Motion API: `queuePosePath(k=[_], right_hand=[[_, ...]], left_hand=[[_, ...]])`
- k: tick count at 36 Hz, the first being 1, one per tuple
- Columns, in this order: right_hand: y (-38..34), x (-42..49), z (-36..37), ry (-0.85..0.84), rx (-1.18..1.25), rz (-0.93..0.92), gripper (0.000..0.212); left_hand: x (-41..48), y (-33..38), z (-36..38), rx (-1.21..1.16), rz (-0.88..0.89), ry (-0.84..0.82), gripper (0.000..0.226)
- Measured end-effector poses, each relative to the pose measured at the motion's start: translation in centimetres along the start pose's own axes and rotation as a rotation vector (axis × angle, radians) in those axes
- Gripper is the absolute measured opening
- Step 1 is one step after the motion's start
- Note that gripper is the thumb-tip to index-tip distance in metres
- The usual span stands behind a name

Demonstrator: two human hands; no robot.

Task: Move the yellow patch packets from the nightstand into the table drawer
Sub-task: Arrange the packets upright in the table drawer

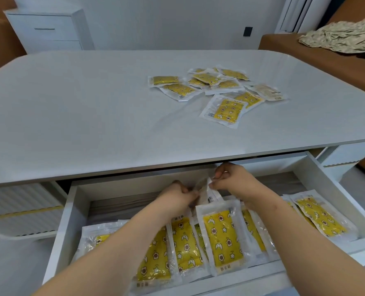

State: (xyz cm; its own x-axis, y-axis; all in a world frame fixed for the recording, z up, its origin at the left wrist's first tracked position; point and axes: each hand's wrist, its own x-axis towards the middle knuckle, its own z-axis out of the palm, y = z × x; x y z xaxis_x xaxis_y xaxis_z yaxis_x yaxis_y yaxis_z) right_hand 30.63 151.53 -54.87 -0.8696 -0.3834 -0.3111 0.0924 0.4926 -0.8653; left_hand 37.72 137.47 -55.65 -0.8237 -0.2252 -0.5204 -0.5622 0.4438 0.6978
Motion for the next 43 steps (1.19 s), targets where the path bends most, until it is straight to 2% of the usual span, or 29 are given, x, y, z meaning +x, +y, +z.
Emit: queuePosePath(k=[4,7,10,11,12,14,17,19,20,23,25,28,30,32,35,37,40,43], right_hand=[[-0.5,-0.2,0.2,-0.040,0.149,-0.020,0.028],[-0.8,-0.4,0.5,-0.117,0.196,-0.056,0.026],[-1.0,-0.6,0.8,-0.250,0.201,-0.050,0.017],[-0.9,-0.7,0.8,-0.287,0.203,-0.040,0.013],[-0.9,-0.7,0.9,-0.313,0.224,-0.030,0.010],[-0.9,-0.6,0.8,-0.292,0.296,-0.012,0.004],[-0.9,-0.1,0.7,-0.046,0.287,0.020,0.007],[-0.6,0.3,0.4,0.128,0.193,0.043,0.008],[-0.5,0.3,0.3,0.152,0.172,0.059,0.011],[-0.1,0.4,0.3,0.045,0.278,0.106,0.032],[-0.3,0.3,0.6,-0.003,0.401,0.101,0.035],[-0.5,0.4,0.6,0.031,0.521,0.052,0.037],[-0.6,0.4,0.3,0.090,0.565,0.039,0.034],[-0.8,0.3,-0.2,0.164,0.676,0.042,0.028],[-0.6,0.4,-1.6,0.262,1.012,0.167,0.024],[-0.1,0.4,-2.8,0.318,1.083,0.267,0.018],[0.8,-0.2,-5.1,0.347,0.800,0.267,0.018],[1.8,-1.6,-6.9,0.237,0.431,0.273,0.017]], left_hand=[[-0.1,0.5,-0.7,-0.224,-0.030,-0.014,0.062],[0.4,0.5,-0.9,-0.471,-0.051,-0.087,0.076],[0.3,0.4,-0.6,-0.544,-0.077,-0.117,0.091],[0.3,0.3,-0.5,-0.545,-0.086,-0.111,0.089],[0.4,0.3,-0.5,-0.539,-0.092,-0.089,0.076],[0.6,-0.1,-0.5,-0.559,-0.105,-0.023,0.037],[1.2,-0.7,-0.6,-0.568,-0.131,0.035,0.017],[0.9,-0.7,-0.8,-0.638,-0.098,-0.007,0.014],[0.8,-0.7,-0.8,-0.678,-0.082,-0.034,0.014],[0.4,-0.3,-0.6,-0.731,-0.048,-0.089,0.013],[0.1,0.1,-0.3,-0.750,-0.023,-0.103,0.013],[-0.4,0.8,-0.2,-0.771,0.008,-0.083,0.009],[-0.6,0.9,-0.2,-0.702,0.053,-0.023,0.013],[-0.3,0.6,0.0,-0.481,0.144,0.054,0.024],[-0.1,0.1,0.4,-0.122,0.282,0.092,0.030],[0.2,-0.2,0.9,0.046,0.304,0.052,0.038],[0.1,-0.5,1.5,0.238,0.285,-0.022,0.048],[0.1,-0.5,2.2,0.338,0.287,-0.073,0.043]])
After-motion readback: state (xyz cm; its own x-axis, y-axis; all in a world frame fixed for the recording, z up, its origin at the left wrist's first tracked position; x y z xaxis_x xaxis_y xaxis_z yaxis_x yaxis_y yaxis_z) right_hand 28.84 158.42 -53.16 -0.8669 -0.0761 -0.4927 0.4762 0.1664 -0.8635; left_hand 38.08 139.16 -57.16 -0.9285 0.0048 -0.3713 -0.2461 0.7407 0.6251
